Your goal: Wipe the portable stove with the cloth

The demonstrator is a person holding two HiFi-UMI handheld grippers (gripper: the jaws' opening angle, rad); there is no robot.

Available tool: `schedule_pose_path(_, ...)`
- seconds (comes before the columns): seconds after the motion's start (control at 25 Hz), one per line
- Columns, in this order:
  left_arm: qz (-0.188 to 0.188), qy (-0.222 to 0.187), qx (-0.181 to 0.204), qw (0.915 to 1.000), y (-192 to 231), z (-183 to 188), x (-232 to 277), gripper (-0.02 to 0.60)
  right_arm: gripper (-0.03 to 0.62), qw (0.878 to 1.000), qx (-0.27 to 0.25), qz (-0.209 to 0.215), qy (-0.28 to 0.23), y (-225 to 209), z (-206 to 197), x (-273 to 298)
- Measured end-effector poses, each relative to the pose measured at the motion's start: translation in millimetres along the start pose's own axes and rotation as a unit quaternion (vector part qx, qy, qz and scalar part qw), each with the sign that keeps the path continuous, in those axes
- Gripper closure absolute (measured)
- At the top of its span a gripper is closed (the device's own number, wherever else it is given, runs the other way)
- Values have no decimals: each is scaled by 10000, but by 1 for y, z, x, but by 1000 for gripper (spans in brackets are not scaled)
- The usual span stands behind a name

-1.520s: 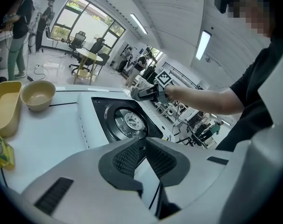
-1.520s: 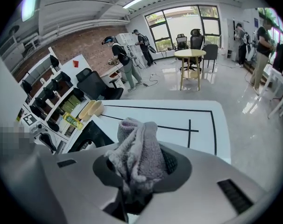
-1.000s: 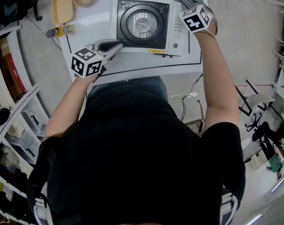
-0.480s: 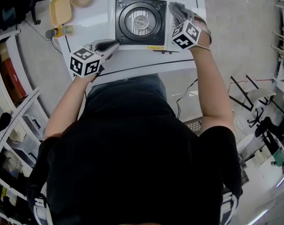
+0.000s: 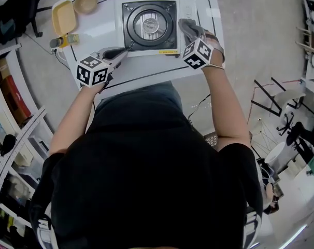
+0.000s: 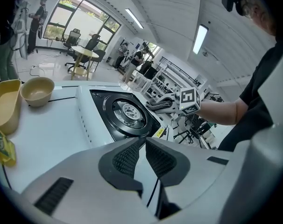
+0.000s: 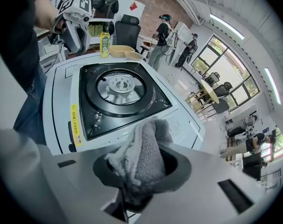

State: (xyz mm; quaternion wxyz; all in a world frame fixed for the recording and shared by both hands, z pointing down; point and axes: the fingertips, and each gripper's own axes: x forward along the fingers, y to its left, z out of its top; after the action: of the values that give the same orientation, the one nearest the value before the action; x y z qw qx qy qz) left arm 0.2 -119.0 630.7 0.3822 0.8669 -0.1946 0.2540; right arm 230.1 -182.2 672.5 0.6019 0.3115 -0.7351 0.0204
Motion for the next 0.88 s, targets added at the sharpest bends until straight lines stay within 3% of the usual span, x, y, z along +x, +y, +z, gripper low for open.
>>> schedule_pose_path(0.48,-87,47,183,9998,-14,1,-16,522,480,9987,224,305,335,66,-23,-34)
schedule_pose_path(0.88,102,195,263,9994,-5,-15,-26,522,480,9971,465,438,416,98,-30,-53)
